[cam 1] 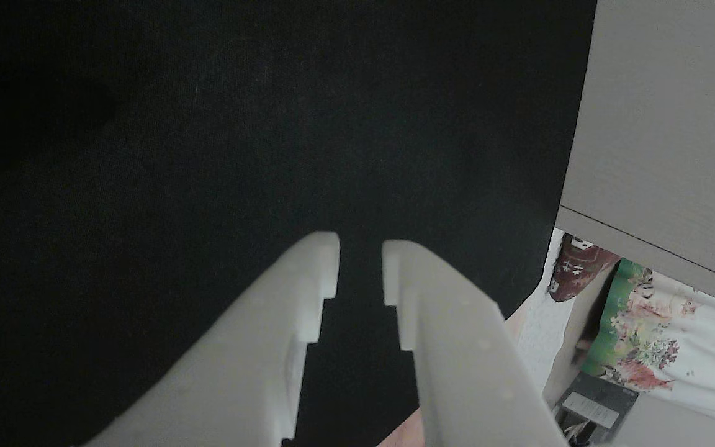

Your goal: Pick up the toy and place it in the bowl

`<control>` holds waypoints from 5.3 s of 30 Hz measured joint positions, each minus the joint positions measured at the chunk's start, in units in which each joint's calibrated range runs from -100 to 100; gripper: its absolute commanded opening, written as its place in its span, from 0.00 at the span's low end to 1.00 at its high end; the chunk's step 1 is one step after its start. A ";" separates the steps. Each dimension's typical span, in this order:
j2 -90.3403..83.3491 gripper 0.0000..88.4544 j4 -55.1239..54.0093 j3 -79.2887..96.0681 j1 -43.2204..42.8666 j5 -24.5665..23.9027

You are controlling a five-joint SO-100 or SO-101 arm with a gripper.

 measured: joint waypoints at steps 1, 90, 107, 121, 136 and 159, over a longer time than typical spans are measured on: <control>0.00 0.03 0.00 0.00 0.00 0.00; 114.24 0.03 0.42 -103.35 -19.23 0.05; 124.40 0.03 0.42 -114.69 -21.64 0.26; 124.40 0.03 2.70 -115.07 -21.72 11.69; 125.73 0.03 6.84 -119.70 -21.72 14.47; 133.89 0.03 16.72 -132.36 -21.72 14.47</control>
